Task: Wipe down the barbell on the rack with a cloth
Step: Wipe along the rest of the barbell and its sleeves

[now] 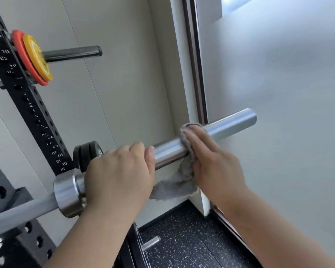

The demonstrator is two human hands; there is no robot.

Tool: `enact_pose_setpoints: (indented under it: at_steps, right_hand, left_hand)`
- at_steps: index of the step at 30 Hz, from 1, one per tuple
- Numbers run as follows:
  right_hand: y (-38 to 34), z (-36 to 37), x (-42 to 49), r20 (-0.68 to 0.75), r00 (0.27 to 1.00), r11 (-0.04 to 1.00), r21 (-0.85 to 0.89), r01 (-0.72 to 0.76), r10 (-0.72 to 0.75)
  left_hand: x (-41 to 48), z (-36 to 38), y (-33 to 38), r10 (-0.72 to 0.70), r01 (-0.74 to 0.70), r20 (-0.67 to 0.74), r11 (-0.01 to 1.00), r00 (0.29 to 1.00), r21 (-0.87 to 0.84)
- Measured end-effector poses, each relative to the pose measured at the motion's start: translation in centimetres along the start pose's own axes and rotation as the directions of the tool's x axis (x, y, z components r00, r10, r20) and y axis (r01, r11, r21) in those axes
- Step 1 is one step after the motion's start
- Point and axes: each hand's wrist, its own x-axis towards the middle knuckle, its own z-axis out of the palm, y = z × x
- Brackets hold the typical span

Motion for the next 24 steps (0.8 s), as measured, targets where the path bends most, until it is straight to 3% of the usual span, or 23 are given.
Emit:
enact_pose_setpoints:
  at_steps: [2, 5, 7, 10, 12, 14, 17, 21, 24]
  right_hand:
    - [4.7, -1.4, 0.6, -0.070, 0.981, 0.983, -0.003, -0.183, 0.182]
    - [7.0, -3.0, 2.1, -0.061, 0.956, 0.958, 0.002, -0.286, 0.285]
    - [4.4, -2.9, 2.0, -0.040, 0.972, 0.972, 0.025, -0.232, 0.233]
    - [-1.2, -0.7, -0.7, -0.006, 0.999, 0.999, 0.012, 0.040, -0.040]
    - [-1.6, -0.2, -1.4, 0.015, 0.994, 0.994, 0.003, 0.107, -0.107]
    - [0.8, -1.0, -0.5, 0.031, 0.999, 0.999, -0.006, 0.036, -0.036]
    - [6.5, -2.2, 0.8, -0.022, 0.983, 0.983, -0.015, -0.181, 0.180]
    - [10.2, -4.4, 2.6, -0.062, 0.947, 0.949, 0.035, -0.312, 0.314]
    - [6.5, -3.3, 1.8, -0.035, 0.976, 0.975, 0.071, -0.211, 0.214]
  left_hand:
    - [-0.9, 0.8, 0.1, 0.007, -0.004, -0.062, 0.999, 0.998, 0.044]
    - [-2.1, 1.4, 0.4, 0.005, -0.002, -0.045, 0.998, 0.999, 0.058]
    - [-2.6, 1.1, 0.7, -0.024, 0.023, -0.054, 1.000, 0.998, -0.006]
    - [-2.2, -0.3, 1.8, -0.019, -0.004, -0.140, 0.986, 0.990, -0.166]
    - [-0.9, -1.1, 2.4, 0.016, -0.047, -0.161, 0.980, 0.987, -0.195]
    - [1.2, -1.3, 2.8, -0.035, 0.027, -0.057, 0.991, 0.998, -0.131]
    - [2.5, -0.2, 3.0, -0.151, 0.148, 0.140, 0.988, 0.979, 0.034]
    - [1.2, 0.9, 3.3, -0.082, 0.082, 0.002, 0.995, 0.997, 0.055]
    - [-0.7, 1.7, 3.7, -0.088, 0.093, -0.103, 0.994, 0.991, 0.048]
